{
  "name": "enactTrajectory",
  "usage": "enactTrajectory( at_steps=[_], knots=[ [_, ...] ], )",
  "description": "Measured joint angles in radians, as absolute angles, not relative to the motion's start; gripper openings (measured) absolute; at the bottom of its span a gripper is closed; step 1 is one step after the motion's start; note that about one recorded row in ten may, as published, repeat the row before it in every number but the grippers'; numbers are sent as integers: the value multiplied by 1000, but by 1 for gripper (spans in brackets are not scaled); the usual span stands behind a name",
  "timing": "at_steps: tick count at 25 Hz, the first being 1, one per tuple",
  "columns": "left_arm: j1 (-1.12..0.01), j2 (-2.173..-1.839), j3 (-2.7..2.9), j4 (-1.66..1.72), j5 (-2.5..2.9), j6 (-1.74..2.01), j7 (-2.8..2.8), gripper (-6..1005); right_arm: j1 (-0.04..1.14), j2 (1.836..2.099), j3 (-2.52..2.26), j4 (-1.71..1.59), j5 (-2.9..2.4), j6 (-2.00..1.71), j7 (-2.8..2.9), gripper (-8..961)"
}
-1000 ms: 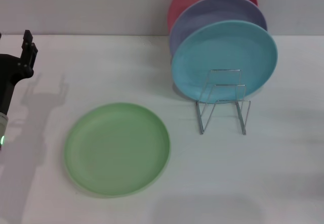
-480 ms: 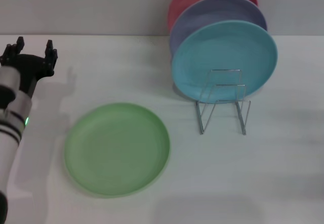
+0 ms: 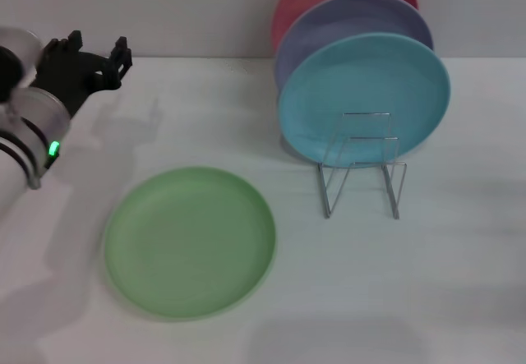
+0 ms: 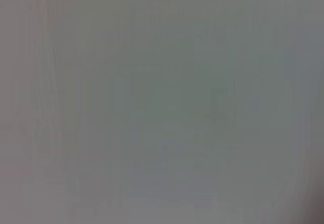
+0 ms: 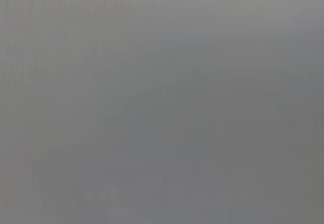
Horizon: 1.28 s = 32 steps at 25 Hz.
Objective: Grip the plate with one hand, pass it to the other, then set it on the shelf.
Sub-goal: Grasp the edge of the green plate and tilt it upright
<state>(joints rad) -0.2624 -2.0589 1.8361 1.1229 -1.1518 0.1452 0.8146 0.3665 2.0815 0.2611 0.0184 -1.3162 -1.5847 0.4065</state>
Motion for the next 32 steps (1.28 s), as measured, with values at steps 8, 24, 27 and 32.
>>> enactTrajectory(
  at_steps=[8,24,27,32],
  knots=[
    [-238,-2058,1433,1283,-1129,-609,709,636,386,2078,262,13,-1316,-1584,407,551],
    [-383,-2063,1357,1527,-568,-1406,86,620,470,2072,320,-63,-1316,-1557,407,551],
    [-420,-2063,1408,1525,-499,-1453,1,614,486,2066,352,-74,-1316,-1538,416,551],
    [-464,-2065,1463,1510,-411,-1494,-114,606,503,2038,361,-73,-1316,-1494,448,551]
  ],
)
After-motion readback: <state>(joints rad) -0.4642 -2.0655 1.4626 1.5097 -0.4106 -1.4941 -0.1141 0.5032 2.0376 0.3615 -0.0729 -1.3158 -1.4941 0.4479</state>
